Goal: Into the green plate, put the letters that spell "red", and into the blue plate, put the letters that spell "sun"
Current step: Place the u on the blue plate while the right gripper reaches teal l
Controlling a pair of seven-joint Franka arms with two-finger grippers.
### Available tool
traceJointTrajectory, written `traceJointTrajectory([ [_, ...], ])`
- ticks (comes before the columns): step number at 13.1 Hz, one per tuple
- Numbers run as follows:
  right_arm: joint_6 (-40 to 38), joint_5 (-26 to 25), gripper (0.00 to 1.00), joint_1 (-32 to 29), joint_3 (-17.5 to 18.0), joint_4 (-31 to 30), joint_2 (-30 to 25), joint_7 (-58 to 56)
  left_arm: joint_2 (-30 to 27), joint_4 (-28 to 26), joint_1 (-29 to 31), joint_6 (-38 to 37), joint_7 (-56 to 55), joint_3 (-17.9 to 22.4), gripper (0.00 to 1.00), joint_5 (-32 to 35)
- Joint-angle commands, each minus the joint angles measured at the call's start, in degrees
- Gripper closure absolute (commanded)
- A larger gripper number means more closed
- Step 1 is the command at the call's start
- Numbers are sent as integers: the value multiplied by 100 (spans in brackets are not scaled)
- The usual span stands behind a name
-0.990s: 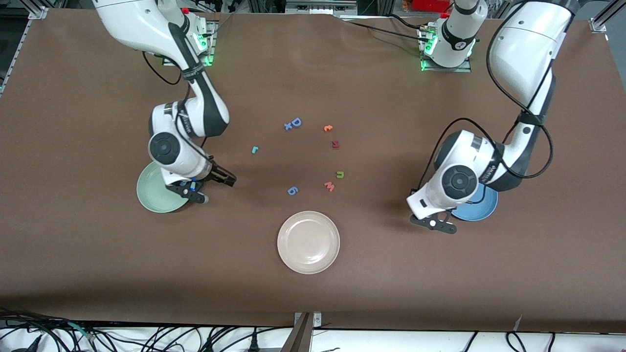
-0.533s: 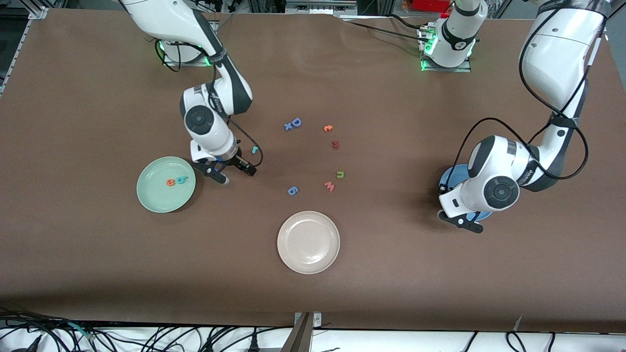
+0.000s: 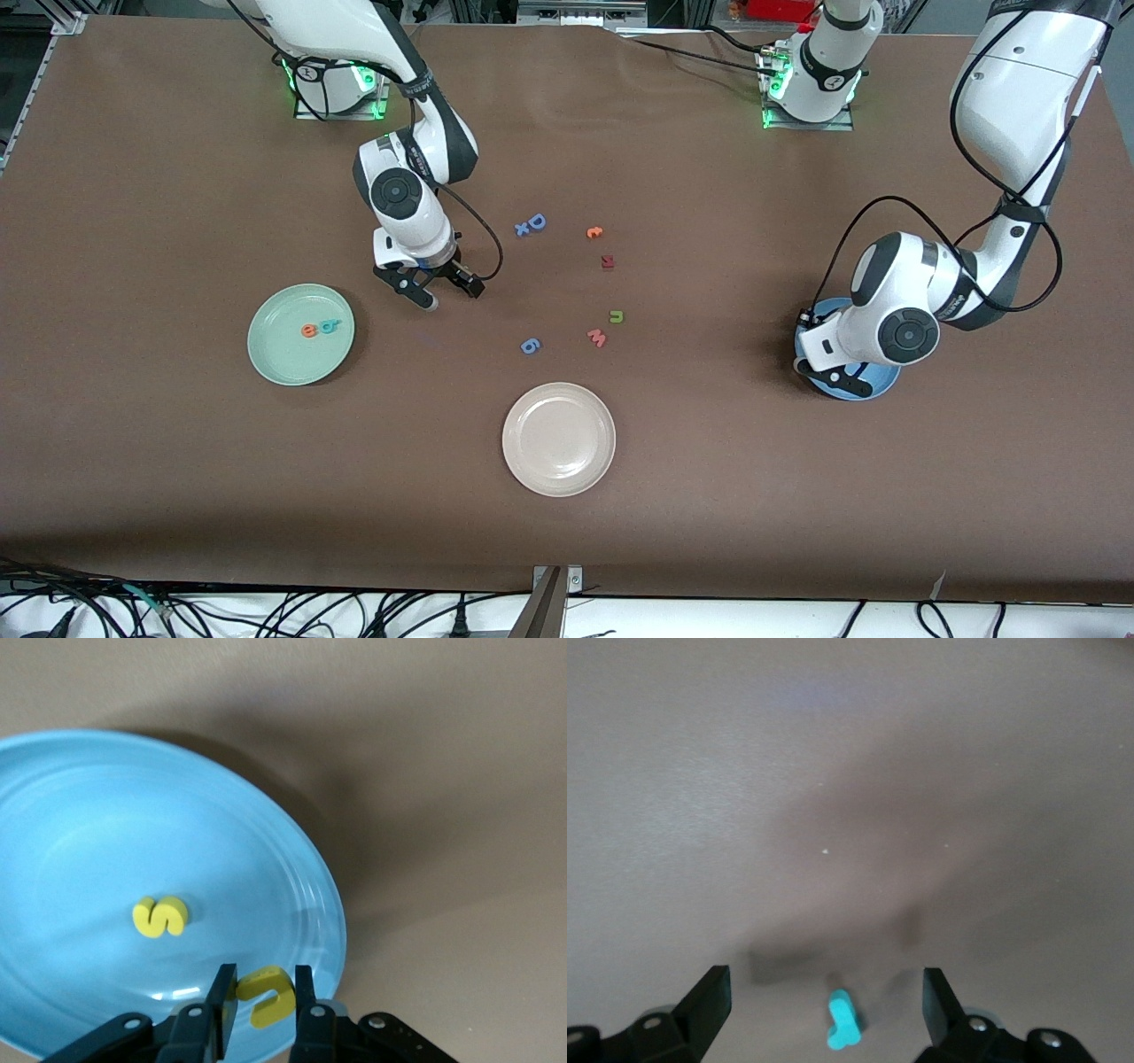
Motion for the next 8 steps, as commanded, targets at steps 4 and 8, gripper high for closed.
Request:
traceJointTrajectory([
  [4,118,62,30,272,-29,-299,-160,145,-431,-189,100,-21,82,-181,0,10],
  [8,110,62,45,368,-29,-316,-151,225,-625,-58,74,-74,-442,-935,0,-95],
])
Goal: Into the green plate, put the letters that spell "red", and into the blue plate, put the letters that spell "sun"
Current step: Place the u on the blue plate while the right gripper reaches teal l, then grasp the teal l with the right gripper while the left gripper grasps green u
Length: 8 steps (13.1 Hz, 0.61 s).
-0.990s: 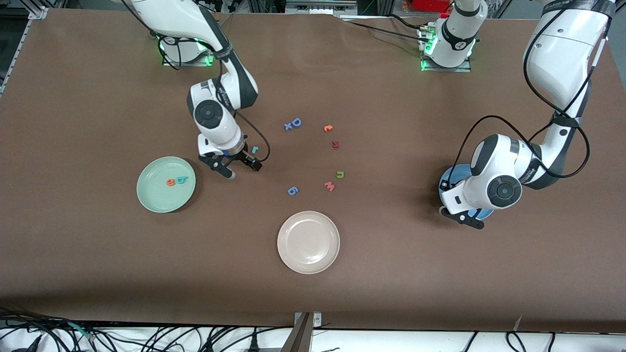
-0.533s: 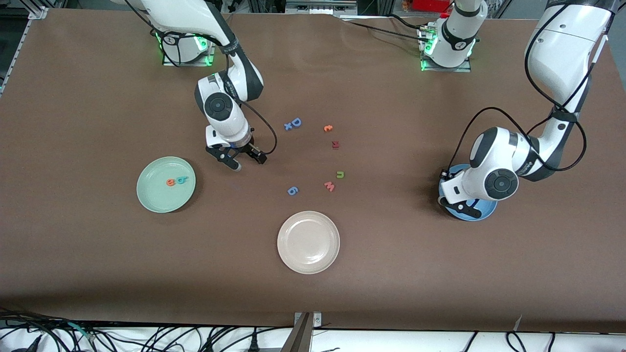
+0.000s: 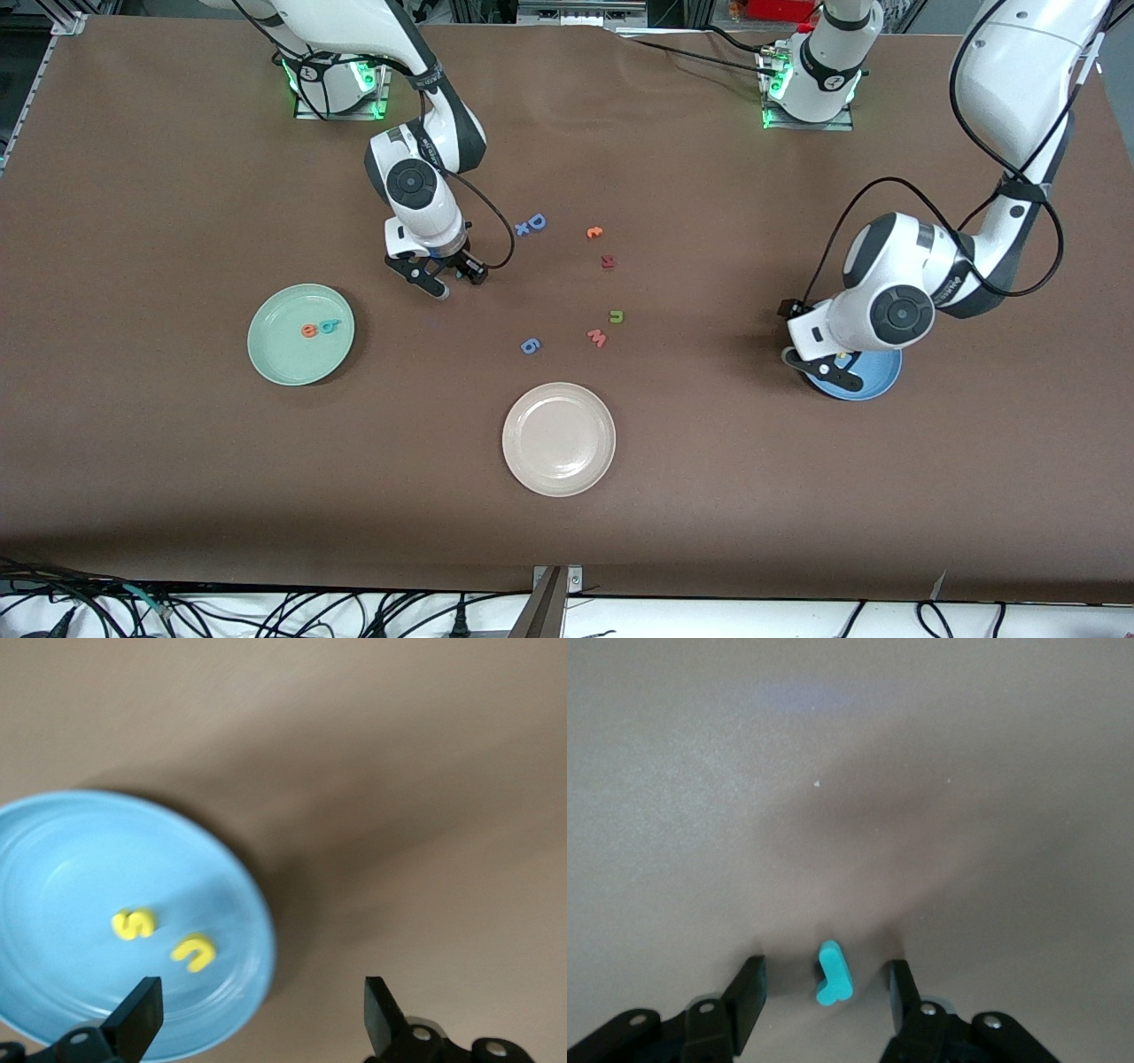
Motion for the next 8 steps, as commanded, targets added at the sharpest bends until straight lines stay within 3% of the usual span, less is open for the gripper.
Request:
traceJointTrajectory([
  [1,82,61,51,74,-30,-190,-143,56,-163,72,-85,-67,-755,-446,0,-68],
  [8,56,53,69,66,-48,-199,-126,21,776,1012,-1385,248,-3121,-509,0,-33],
])
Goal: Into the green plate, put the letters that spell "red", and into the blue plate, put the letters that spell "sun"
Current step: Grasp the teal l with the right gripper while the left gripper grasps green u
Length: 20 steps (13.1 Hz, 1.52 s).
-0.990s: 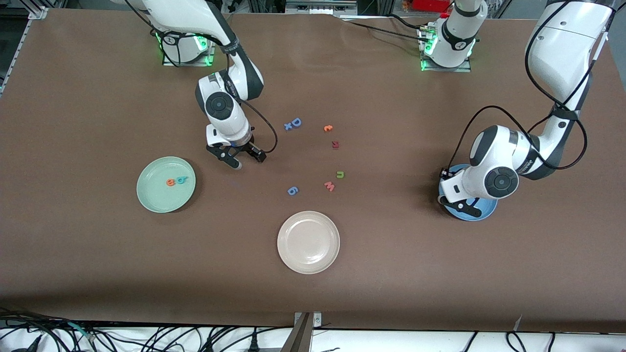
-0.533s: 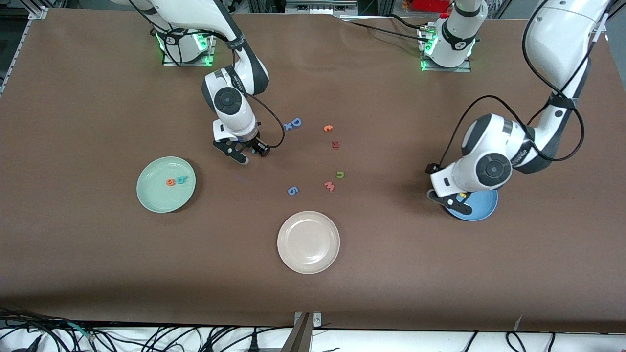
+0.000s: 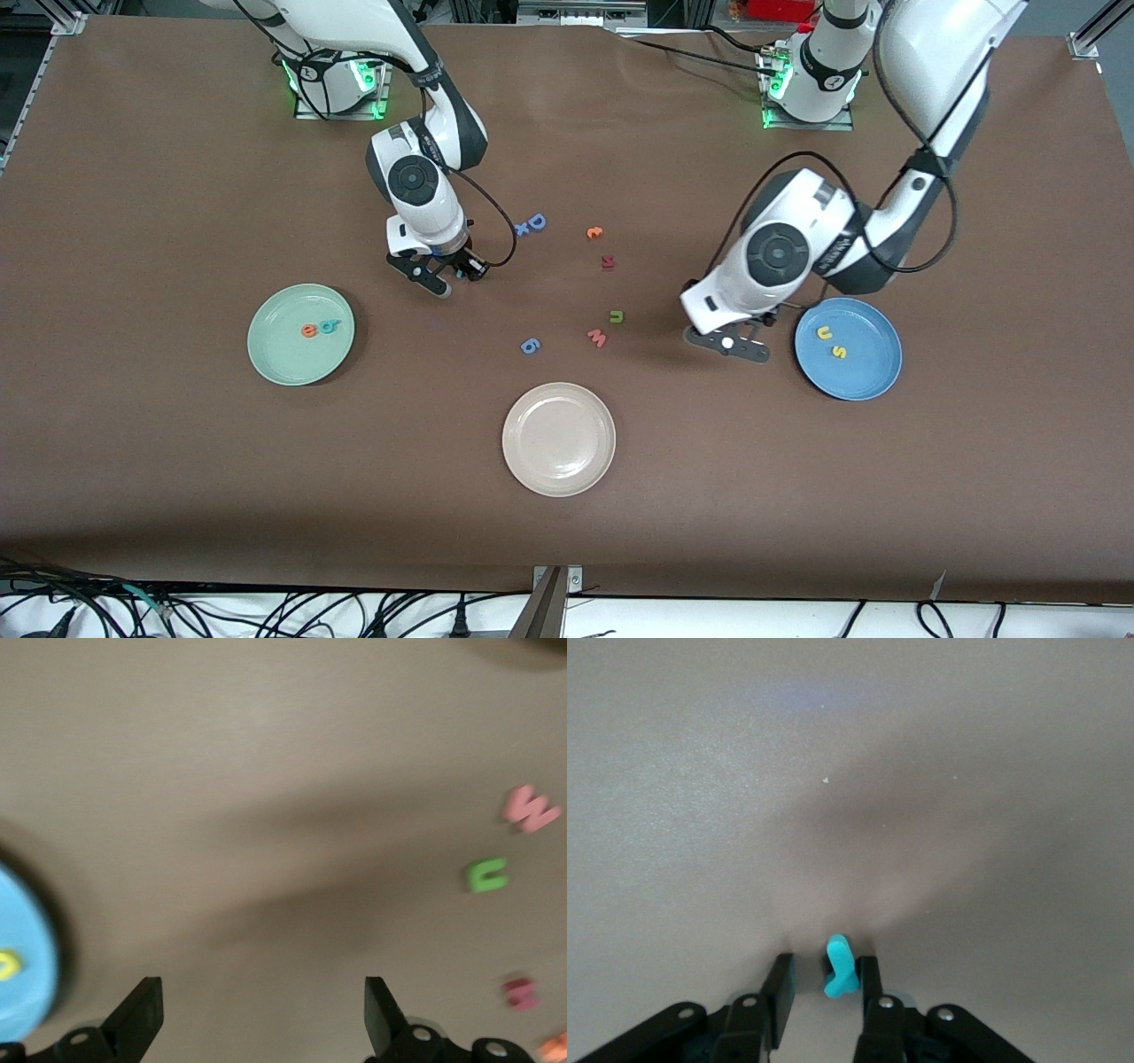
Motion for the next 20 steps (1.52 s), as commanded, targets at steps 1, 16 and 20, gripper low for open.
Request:
traceJointTrajectory([
  [1,23,53,72,61,-47,-186,-80,5,681,506,-403,408,-782,41,0,-25],
  [16,-819,-44,84,43,-336,393,-80,-275,1341,515,-2189,1940,-1524,1280,21,36],
  [20,-1951,-184,84,43,-993,920,-88,-1335,1325,524,-2145,1993,-1612,1280,87,-34],
])
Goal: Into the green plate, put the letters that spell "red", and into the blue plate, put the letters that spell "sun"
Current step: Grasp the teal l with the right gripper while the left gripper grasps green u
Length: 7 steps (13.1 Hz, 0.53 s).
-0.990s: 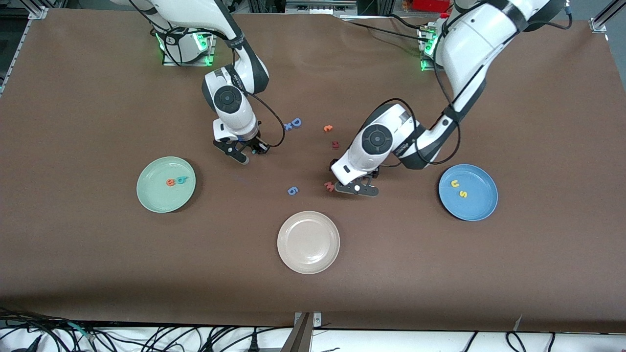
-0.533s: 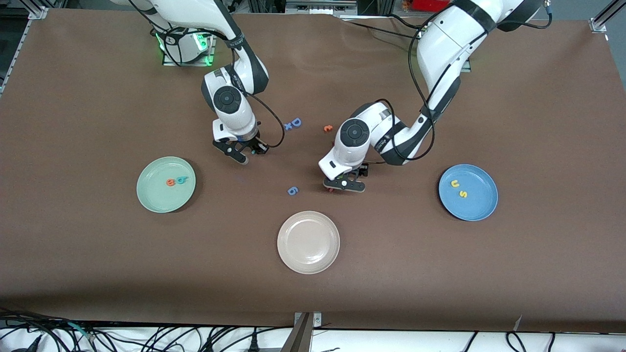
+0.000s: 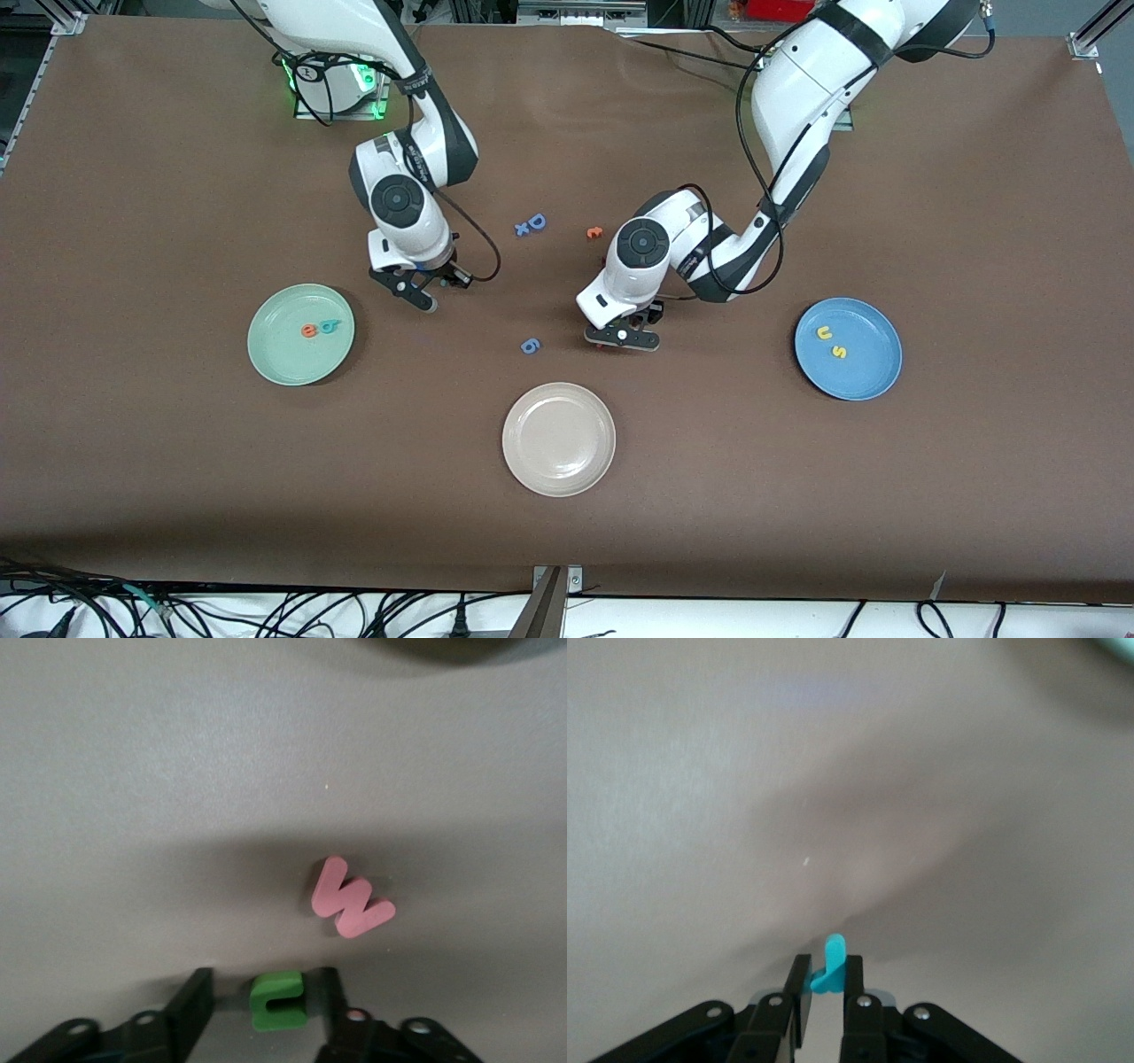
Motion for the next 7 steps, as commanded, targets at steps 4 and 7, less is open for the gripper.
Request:
traceJointTrajectory([
  [4,-1026,-142,84,44,-1182,290,-118,-2158,-44,140,92,-24,-75,39,96,-53],
  [7,-1273,-142,84,44,-1929,316,-127,-3565,-202,149,312,-286,-22,-23,98,-220],
])
